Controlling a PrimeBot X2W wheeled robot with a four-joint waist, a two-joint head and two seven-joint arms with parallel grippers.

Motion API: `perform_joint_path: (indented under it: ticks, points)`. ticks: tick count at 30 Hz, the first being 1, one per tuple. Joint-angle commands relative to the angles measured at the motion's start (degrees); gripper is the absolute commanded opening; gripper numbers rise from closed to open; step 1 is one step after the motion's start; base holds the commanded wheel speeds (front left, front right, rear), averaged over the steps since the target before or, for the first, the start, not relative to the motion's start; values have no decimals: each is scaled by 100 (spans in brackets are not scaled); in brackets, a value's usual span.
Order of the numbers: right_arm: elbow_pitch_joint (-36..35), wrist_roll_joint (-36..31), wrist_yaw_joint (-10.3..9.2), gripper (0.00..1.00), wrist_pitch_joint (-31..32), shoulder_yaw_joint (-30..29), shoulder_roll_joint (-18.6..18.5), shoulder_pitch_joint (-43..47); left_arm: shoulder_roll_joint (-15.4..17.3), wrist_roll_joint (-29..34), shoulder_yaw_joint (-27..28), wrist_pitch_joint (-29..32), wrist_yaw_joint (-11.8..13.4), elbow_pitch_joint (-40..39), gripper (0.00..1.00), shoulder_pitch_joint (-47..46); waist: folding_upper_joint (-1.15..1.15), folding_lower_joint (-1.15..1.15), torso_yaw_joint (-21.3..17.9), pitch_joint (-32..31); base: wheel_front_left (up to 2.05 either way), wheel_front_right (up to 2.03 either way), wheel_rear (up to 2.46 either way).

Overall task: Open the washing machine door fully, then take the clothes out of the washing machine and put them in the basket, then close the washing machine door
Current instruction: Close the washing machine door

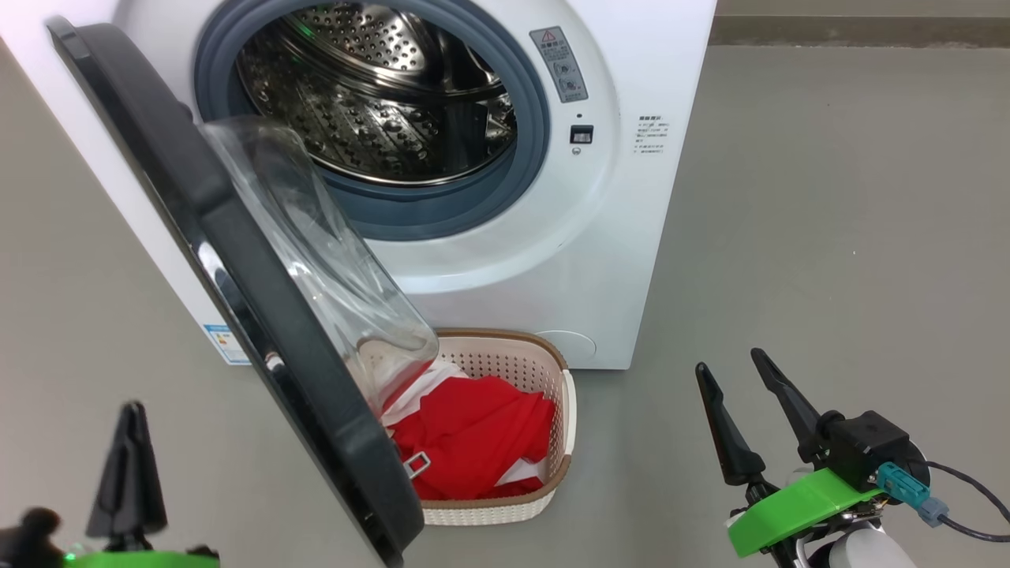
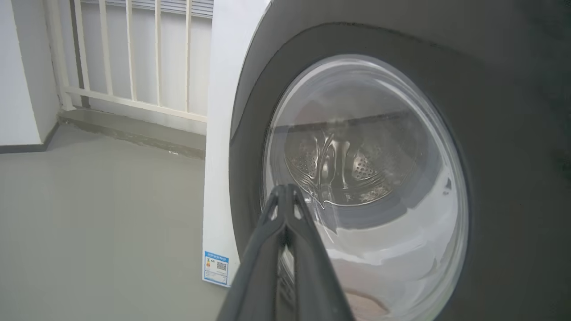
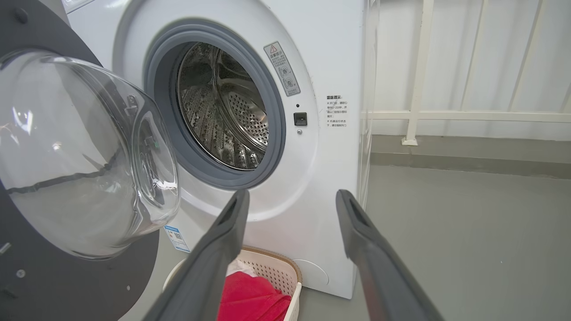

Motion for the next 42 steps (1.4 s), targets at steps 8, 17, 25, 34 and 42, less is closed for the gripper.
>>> perform_joint_path:
  ticks: [8,17,25,34,42]
  points:
    - [-159,-26,39,100,-37,104,14,-94,65,-3910,-261,986,524,-1011,0,-483,0,0,-57,10,0,0,0]
    - [-168,-50,39,100,-37,85,10,-112,64,-5986,-514,1746,1263,-2444,0,-242,0,0,-149,76,0,0,0]
    - [-171,-55,39,100,-37,112,2,-215,64,-6458,-717,2043,1433,-2927,0,-98,0,0,-357,232,0,0,0]
    - [-195,-50,39,100,-37,95,-2,-299,67,-6542,-836,1999,1409,-2928,0,-229,0,0,-828,412,0,0,0]
    - [-219,-41,39,100,-37,92,4,-371,78,-6389,-888,1862,1371,-2557,0,-602,0,0,-1344,543,0,0,0]
